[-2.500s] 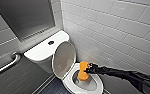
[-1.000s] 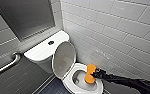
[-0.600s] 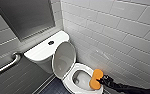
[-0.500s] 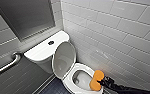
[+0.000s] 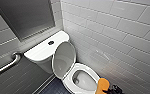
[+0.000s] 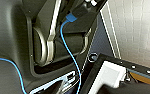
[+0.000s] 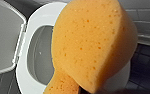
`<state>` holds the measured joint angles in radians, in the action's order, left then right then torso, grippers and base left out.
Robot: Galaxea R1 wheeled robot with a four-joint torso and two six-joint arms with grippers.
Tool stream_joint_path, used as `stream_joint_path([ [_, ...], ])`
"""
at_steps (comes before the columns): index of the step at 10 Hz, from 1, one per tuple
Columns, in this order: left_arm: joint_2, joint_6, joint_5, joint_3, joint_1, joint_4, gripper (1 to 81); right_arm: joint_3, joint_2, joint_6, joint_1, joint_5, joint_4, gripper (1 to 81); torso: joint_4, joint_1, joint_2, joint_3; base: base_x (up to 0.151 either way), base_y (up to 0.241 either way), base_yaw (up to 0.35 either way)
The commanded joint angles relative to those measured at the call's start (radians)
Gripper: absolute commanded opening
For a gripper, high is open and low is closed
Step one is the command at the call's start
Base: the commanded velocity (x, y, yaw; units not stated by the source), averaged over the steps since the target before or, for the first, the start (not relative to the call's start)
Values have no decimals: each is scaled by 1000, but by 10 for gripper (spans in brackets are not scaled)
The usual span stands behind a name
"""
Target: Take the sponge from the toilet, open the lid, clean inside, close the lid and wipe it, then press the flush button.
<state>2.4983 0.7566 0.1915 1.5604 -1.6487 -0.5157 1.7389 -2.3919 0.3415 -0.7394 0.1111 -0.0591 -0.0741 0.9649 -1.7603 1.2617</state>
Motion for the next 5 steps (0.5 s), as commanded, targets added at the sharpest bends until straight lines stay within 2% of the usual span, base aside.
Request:
stream_joint_path([
  [1,-11,12,-106,-43,-32,6,811,-166,151,5,-47,13,-1,10,0,0,0,0,0,0,0],
  [3,-11,20,-106,-43,-23,6,811,-254,207,-2,-128,29,2,10,0,0,0,0,0,0,0],
  [5,-11,20,-106,-42,-16,9,811,-372,294,-7,-115,29,53,10,0,0,0,0,0,0,0],
])
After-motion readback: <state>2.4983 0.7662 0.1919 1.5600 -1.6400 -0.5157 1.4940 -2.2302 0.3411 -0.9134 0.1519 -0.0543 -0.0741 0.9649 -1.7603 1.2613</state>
